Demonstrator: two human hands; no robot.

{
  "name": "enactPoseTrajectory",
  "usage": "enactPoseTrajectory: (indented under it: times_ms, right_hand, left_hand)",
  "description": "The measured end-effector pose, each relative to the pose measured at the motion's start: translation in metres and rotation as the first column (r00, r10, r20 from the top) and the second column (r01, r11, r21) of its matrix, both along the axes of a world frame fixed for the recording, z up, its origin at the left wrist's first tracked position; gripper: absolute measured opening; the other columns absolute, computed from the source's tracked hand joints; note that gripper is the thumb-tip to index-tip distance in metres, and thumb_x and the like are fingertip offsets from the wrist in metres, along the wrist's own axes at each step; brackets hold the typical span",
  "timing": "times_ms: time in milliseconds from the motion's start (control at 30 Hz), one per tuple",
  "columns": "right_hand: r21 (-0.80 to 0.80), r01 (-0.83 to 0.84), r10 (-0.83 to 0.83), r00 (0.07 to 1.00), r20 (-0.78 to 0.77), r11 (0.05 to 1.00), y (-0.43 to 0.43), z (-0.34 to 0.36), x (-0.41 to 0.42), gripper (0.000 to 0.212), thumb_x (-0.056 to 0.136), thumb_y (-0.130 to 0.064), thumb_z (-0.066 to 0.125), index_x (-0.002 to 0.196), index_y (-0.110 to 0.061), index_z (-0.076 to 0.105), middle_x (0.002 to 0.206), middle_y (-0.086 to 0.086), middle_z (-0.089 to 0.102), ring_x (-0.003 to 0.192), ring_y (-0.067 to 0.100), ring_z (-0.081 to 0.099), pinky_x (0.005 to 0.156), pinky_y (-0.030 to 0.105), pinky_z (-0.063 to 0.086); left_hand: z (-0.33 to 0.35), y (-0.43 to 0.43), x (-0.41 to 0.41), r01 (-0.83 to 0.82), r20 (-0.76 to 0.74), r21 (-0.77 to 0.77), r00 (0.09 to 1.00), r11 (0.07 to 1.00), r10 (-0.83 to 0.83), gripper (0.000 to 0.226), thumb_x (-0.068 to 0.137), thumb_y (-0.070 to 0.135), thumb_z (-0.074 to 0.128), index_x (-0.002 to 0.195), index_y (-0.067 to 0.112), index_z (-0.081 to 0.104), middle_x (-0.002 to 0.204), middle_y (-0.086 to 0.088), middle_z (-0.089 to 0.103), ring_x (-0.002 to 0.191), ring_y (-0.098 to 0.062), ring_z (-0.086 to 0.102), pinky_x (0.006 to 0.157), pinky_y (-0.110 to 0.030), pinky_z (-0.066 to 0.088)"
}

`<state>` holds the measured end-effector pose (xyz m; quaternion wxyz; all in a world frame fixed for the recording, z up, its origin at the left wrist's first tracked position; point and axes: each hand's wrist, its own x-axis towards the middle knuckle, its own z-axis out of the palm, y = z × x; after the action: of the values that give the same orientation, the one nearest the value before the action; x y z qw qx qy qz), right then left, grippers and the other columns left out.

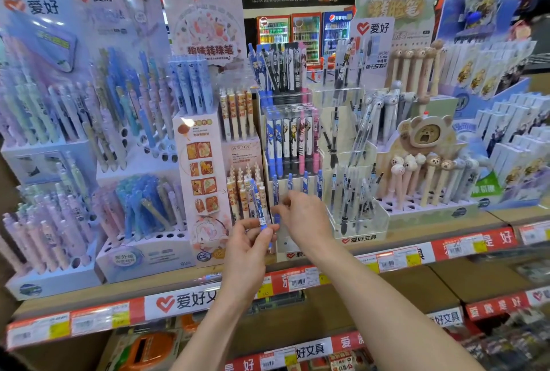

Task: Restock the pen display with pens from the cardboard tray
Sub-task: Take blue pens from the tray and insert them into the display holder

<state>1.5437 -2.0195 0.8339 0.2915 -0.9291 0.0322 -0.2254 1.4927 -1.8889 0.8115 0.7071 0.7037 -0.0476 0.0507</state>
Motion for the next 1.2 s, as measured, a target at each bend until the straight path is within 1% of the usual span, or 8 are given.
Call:
enactPoseTrajectory:
  times_ms: [133, 233, 300, 433, 633, 733, 967, 1200]
  right_hand:
    - [0.269, -0.150, 0.141, 0.989, 0.051, 0.952, -0.021, 0.008, -0.028, 0.016, 0.096, -0.032, 0.063, 0.090, -0.021, 0.073, 0.078, -0.010, 0.070, 0.070, 0.006, 0.062, 0.068, 0.025, 0.049]
    - [0.596, -0.269, 0.337, 0.941, -0.004, 0.757, -0.032, 0.019, -0.044, 0.013, 0.096, -0.031, 0.064, 0.096, -0.023, 0.074, 0.074, -0.011, 0.067, 0.061, 0.005, 0.059, 0.058, 0.026, 0.048]
    - [0.647, -0.293, 0.377, 0.926, 0.009, 0.704, -0.038, 0.026, -0.046, 0.009, 0.094, -0.029, 0.067, 0.101, -0.026, 0.073, 0.080, -0.009, 0.067, 0.063, 0.006, 0.060, 0.056, 0.026, 0.050]
    - [0.609, -0.305, 0.369, 0.929, 0.022, 0.732, -0.047, 0.040, -0.042, 0.006, 0.091, -0.024, 0.071, 0.096, -0.021, 0.072, 0.080, -0.004, 0.066, 0.063, 0.006, 0.061, 0.056, 0.024, 0.050]
    - [0.601, -0.275, 0.274, 0.957, 0.096, 0.750, -0.060, 0.062, -0.027, 0.006, 0.092, -0.017, 0.070, 0.089, -0.020, 0.067, 0.073, -0.002, 0.066, 0.061, 0.007, 0.063, 0.059, 0.024, 0.055]
    - [0.577, -0.178, 0.136, 0.984, 0.116, 0.797, -0.063, 0.064, -0.014, 0.006, 0.090, -0.021, 0.073, 0.088, -0.020, 0.067, 0.075, 0.000, 0.071, 0.061, 0.007, 0.067, 0.061, 0.024, 0.056]
    - [0.462, -0.044, -0.027, 0.989, 0.145, 0.886, -0.053, 0.050, 0.003, 0.017, 0.084, -0.034, 0.075, 0.074, -0.024, 0.067, 0.068, -0.001, 0.072, 0.070, 0.019, 0.072, 0.073, 0.045, 0.060]
    - [0.306, -0.023, -0.024, 0.988, 0.150, 0.952, -0.038, 0.035, 0.003, 0.022, 0.089, -0.036, 0.072, 0.080, -0.017, 0.068, 0.066, -0.004, 0.065, 0.062, 0.012, 0.060, 0.057, 0.029, 0.047]
  left_hand:
    - [0.003, -0.005, -0.002, -0.012, 0.052, 0.043, 0.999, 0.999, 0.010, 0.013, 0.097, 0.019, 0.063, 0.108, 0.023, 0.058, 0.099, 0.003, 0.076, 0.095, -0.006, 0.071, 0.076, -0.025, 0.055]
    - [0.008, -0.014, -0.003, -0.015, 0.108, 0.127, 0.994, 0.992, 0.001, 0.013, 0.094, 0.017, 0.067, 0.103, 0.025, 0.062, 0.096, -0.001, 0.070, 0.085, -0.006, 0.066, 0.074, -0.028, 0.058]
    - [0.011, -0.021, -0.003, -0.007, 0.127, 0.160, 0.992, 0.987, -0.013, 0.013, 0.093, 0.018, 0.068, 0.102, 0.026, 0.063, 0.093, -0.002, 0.069, 0.083, -0.009, 0.065, 0.077, -0.033, 0.059]
    - [0.015, -0.034, 0.002, 0.013, 0.136, 0.206, 0.990, 0.978, -0.042, 0.017, 0.092, 0.024, 0.071, 0.106, 0.028, 0.063, 0.092, -0.001, 0.069, 0.087, -0.017, 0.067, 0.081, -0.043, 0.059]
    - [0.014, -0.034, 0.002, -0.070, 0.160, 0.251, 0.987, 0.965, 0.030, 0.031, 0.095, 0.024, 0.067, 0.125, 0.027, 0.061, 0.104, 0.014, 0.068, 0.098, 0.003, 0.063, 0.085, -0.018, 0.052]
    - [0.005, -0.029, -0.002, -0.120, 0.195, 0.353, 0.979, 0.928, 0.053, 0.022, 0.097, 0.020, 0.064, 0.118, 0.023, 0.066, 0.106, 0.014, 0.068, 0.099, 0.001, 0.063, 0.088, -0.020, 0.053]
    - [-0.003, -0.025, -0.001, -0.146, 0.230, 0.445, 0.972, 0.884, 0.045, 0.020, 0.097, 0.017, 0.062, 0.115, 0.023, 0.068, 0.108, 0.013, 0.068, 0.100, 0.002, 0.062, 0.086, -0.015, 0.049]
    - [-0.007, -0.022, 0.002, -0.135, 0.230, 0.438, 0.972, 0.889, 0.035, 0.018, 0.096, 0.016, 0.063, 0.112, 0.023, 0.070, 0.106, 0.013, 0.069, 0.096, 0.003, 0.063, 0.082, -0.013, 0.049]
